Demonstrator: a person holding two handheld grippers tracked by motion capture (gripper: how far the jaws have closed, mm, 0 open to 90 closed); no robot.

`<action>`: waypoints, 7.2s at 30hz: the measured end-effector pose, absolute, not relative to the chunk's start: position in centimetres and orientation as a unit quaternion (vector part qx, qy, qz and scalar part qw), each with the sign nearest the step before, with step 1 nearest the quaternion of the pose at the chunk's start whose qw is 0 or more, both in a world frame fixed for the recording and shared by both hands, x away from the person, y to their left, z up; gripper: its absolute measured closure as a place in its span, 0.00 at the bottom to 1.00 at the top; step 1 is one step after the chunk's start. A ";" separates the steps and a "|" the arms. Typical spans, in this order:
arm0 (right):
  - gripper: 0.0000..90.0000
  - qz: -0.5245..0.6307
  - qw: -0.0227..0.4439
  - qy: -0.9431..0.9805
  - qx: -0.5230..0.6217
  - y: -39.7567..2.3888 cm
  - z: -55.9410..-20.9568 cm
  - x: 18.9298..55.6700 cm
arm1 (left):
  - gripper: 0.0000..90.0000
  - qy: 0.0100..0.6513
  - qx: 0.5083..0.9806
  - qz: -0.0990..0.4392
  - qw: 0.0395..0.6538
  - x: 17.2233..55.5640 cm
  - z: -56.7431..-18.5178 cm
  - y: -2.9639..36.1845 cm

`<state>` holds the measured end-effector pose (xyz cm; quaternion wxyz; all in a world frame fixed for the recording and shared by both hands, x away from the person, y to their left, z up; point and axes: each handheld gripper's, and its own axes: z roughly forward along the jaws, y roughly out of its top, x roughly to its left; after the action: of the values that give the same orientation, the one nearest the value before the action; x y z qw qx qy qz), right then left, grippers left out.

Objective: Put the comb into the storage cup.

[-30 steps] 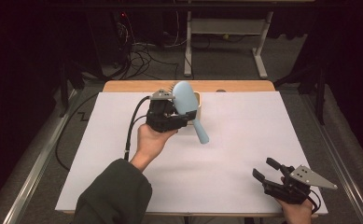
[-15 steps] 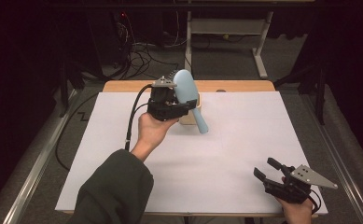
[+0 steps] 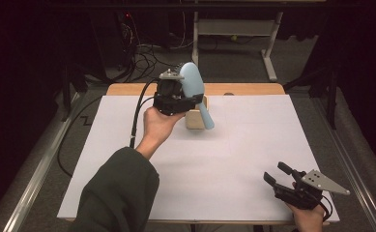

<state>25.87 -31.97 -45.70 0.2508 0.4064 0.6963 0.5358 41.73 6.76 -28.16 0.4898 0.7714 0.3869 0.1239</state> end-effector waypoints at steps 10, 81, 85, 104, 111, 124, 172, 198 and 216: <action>0.36 0.536 0.256 0.697 0.402 -31.7 -45.7 25.9 | 0.61 0.394 0.768 0.131 0.488 42.8 -27.5 6.5; 0.38 0.543 0.252 0.690 0.408 -32.2 -45.9 25.7 | 0.61 0.467 0.742 0.177 0.446 49.2 -28.9 6.4; 0.38 0.546 0.251 0.688 0.407 -32.2 -45.9 25.7 | 0.61 0.471 0.741 0.178 0.445 49.4 -29.1 6.3; 0.38 0.546 0.254 0.688 0.405 -32.2 -45.9 25.7 | 0.61 0.472 0.746 0.190 0.430 49.7 -30.0 6.2; 0.38 0.546 0.253 0.689 0.404 -32.2 -45.9 25.7 | 0.61 0.476 0.744 0.186 0.430 49.8 -30.5 6.4; 0.38 0.543 0.252 0.692 0.404 -32.2 -45.9 25.8 | 0.60 0.483 0.748 0.177 0.420 50.1 -31.8 6.4; 0.38 0.543 0.251 0.693 0.403 -32.1 -45.9 25.8 | 0.60 0.497 0.744 0.149 0.421 50.1 -34.8 6.5; 0.38 0.544 0.251 0.690 0.405 -32.2 -45.9 25.7 | 0.59 0.494 0.749 0.151 0.416 50.7 -36.1 4.8; 0.38 0.548 0.249 0.690 0.402 -32.2 -45.9 25.7 | 0.59 0.494 0.756 0.157 0.400 50.7 -36.5 4.2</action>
<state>25.65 -32.17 -45.86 0.2488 0.4023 0.6899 0.5480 50.72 4.24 -36.53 0.4001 0.7558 0.4939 0.1571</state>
